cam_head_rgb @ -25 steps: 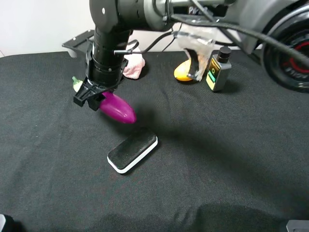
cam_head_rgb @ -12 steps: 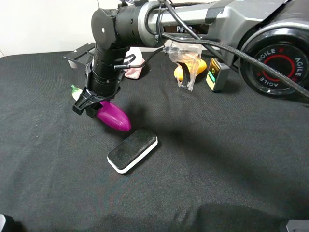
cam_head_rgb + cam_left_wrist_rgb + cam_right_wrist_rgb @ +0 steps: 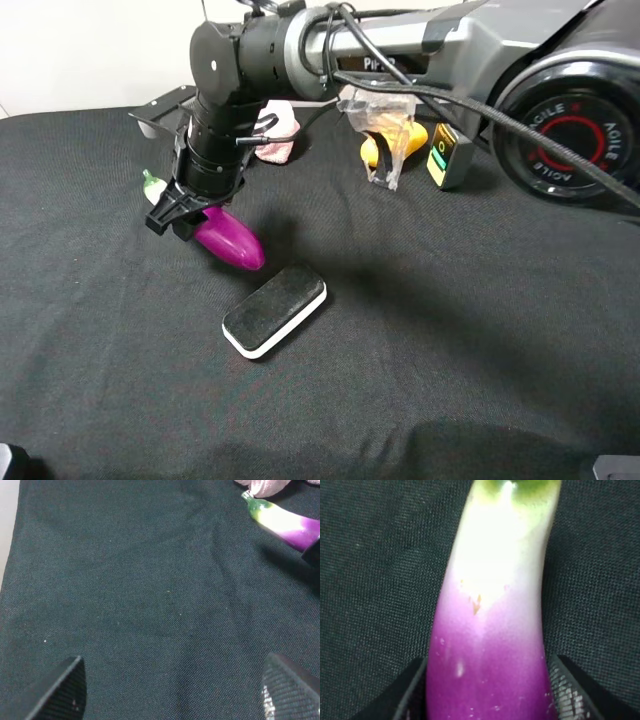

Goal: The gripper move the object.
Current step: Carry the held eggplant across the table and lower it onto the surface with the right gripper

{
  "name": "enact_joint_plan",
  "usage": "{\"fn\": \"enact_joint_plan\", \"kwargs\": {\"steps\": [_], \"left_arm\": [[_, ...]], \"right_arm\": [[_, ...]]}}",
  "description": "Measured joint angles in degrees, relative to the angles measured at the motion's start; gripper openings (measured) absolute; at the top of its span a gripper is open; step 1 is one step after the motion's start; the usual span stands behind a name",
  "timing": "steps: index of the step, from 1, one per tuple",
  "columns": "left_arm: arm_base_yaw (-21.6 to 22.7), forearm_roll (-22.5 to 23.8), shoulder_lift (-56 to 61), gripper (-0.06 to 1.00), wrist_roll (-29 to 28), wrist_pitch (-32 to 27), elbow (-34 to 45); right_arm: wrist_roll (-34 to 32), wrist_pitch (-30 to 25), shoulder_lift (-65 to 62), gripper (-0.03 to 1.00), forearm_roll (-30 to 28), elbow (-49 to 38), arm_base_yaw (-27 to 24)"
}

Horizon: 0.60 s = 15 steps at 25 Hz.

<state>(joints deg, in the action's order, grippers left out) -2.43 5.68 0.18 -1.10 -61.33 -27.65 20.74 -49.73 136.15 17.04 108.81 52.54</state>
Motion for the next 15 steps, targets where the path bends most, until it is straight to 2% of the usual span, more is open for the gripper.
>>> {"fn": "enact_joint_plan", "kwargs": {"steps": [15], "left_arm": [[0.0, 0.0, 0.0, 0.71, 0.0, 0.0, 0.0]], "right_arm": [[0.45, 0.85, 2.15, 0.38, 0.44, 0.0, 0.48]]}}
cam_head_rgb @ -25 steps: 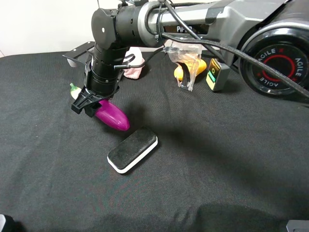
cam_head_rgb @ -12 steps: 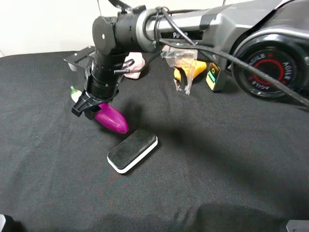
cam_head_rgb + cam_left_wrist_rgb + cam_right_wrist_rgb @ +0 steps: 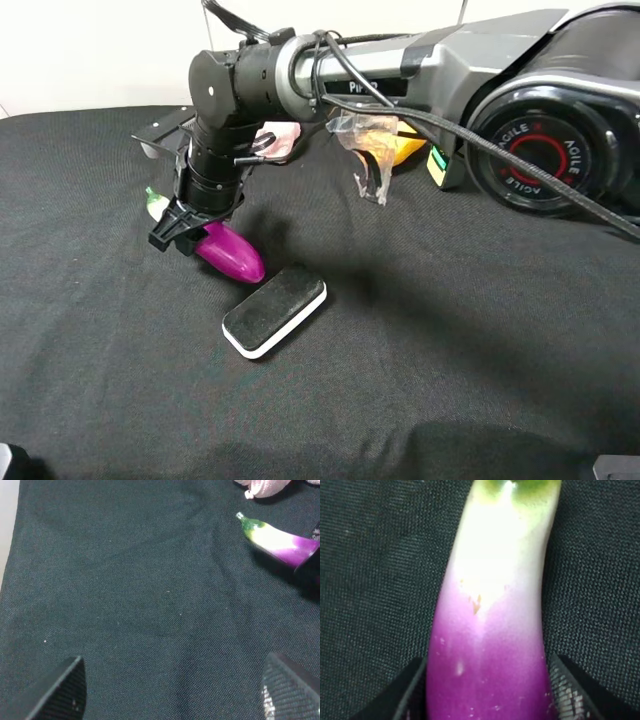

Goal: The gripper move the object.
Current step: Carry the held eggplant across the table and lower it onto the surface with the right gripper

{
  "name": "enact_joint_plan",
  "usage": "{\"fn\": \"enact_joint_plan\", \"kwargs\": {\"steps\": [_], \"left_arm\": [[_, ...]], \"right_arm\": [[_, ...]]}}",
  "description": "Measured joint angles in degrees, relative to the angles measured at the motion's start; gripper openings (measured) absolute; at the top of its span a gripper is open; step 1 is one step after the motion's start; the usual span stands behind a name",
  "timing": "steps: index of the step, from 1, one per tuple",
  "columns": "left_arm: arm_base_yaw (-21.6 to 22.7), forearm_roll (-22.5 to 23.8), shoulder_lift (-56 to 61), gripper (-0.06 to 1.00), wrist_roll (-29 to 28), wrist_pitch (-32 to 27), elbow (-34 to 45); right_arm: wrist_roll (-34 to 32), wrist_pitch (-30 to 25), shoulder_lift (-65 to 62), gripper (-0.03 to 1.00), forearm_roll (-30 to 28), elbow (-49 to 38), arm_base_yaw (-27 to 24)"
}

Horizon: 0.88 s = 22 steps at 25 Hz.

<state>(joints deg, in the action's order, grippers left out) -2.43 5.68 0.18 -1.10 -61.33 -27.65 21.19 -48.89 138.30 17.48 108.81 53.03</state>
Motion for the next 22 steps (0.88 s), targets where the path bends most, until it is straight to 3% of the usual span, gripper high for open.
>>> {"fn": "enact_joint_plan", "kwargs": {"steps": [22], "left_arm": [[0.0, 0.0, 0.0, 0.71, 0.0, 0.0, 0.0]], "right_arm": [[0.0, 0.19, 1.07, 0.38, 0.72, 0.0, 0.0]]}}
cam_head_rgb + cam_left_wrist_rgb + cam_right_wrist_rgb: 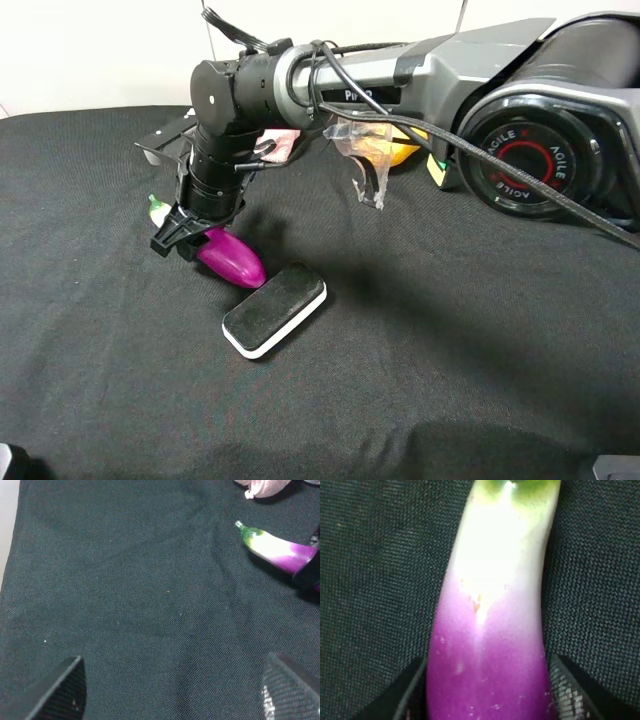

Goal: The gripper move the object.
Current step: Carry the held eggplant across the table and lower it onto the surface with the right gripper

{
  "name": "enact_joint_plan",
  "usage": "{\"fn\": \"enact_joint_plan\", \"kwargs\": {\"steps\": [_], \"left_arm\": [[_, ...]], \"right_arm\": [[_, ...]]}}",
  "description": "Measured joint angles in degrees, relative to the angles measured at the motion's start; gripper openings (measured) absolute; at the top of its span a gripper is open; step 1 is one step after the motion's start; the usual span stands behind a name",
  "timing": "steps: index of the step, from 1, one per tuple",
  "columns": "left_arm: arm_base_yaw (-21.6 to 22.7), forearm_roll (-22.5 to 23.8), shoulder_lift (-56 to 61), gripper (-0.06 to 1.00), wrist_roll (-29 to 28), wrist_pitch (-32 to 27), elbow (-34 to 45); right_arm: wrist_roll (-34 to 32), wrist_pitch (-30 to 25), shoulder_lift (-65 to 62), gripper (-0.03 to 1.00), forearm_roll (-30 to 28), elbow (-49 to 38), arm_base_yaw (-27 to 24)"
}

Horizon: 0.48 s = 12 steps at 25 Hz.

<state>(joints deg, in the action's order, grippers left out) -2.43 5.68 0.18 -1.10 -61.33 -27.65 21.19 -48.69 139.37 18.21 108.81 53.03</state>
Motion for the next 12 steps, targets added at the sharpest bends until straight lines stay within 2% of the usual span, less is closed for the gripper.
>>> {"fn": "enact_joint_plan", "kwargs": {"steps": [12], "left_arm": [[0.0, 0.0, 0.0, 0.71, 0.0, 0.0, 0.0]], "right_arm": [[-0.94, 0.0, 0.0, 0.38, 0.12, 0.0, 0.0]]}}
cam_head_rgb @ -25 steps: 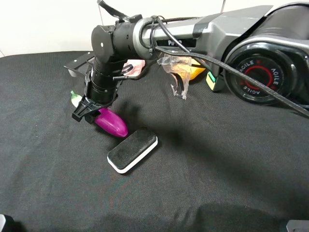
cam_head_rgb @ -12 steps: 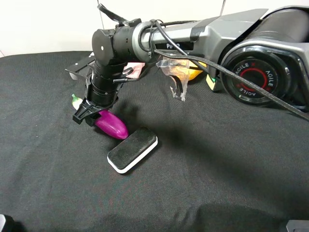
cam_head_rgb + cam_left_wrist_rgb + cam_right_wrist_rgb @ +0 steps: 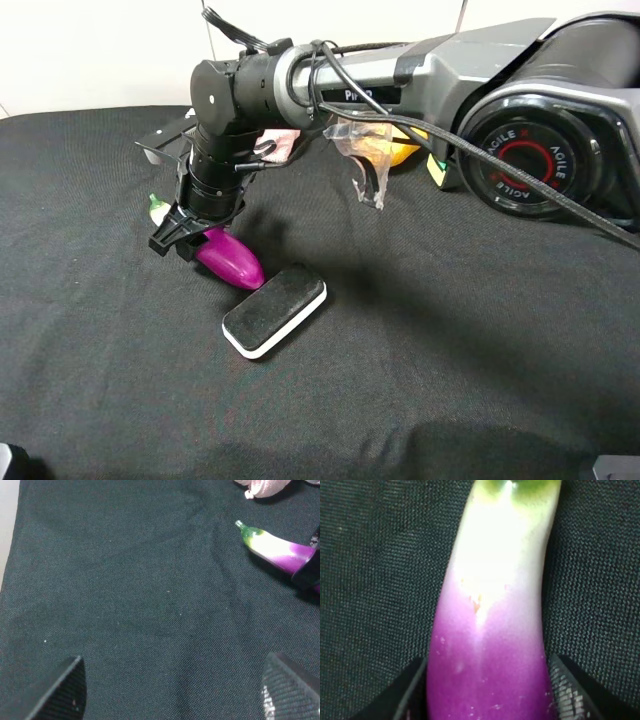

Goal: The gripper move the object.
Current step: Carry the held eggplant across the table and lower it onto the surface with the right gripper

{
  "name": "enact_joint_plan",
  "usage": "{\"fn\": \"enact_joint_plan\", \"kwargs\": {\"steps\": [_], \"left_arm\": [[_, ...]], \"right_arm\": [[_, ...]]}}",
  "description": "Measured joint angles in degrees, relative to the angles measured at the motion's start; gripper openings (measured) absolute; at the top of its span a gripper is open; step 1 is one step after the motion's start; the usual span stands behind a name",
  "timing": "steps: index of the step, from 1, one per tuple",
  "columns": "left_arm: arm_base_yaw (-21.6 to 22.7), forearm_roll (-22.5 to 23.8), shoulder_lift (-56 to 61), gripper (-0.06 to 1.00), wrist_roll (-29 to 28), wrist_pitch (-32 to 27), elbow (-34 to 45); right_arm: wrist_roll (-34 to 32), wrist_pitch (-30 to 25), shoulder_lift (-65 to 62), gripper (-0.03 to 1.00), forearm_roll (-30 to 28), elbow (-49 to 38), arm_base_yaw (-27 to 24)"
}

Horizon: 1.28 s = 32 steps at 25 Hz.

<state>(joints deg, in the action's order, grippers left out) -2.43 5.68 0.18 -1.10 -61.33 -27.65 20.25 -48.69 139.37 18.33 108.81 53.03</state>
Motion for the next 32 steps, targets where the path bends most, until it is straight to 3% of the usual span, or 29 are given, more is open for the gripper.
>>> {"fn": "enact_joint_plan", "kwargs": {"steps": [6, 10, 13, 26, 32], "left_arm": [[0.0, 0.0, 0.0, 0.71, 0.0, 0.0, 0.0], [0.0, 0.0, 0.0, 0.71, 0.0, 0.0, 0.0], [0.0, 0.0, 0.0, 0.71, 0.0, 0.0, 0.0], [0.0, 0.0, 0.0, 0.71, 0.0, 0.0, 0.0], [0.0, 0.0, 0.0, 0.71, 0.0, 0.0, 0.0]], "right_arm": [[-0.64, 0.06, 0.0, 0.4, 0.01, 0.0, 0.0], [-1.05, 0.89, 0.0, 0.6, 0.01, 0.0, 0.0], [-1.05, 1.72, 0.0, 0.67, 0.01, 0.0, 0.0], [-1.23, 1.6, 0.0, 0.69, 0.01, 0.2, 0.0], [-3.62, -6.32, 0.0, 0.69, -3.5, 6.05, 0.0]]}}
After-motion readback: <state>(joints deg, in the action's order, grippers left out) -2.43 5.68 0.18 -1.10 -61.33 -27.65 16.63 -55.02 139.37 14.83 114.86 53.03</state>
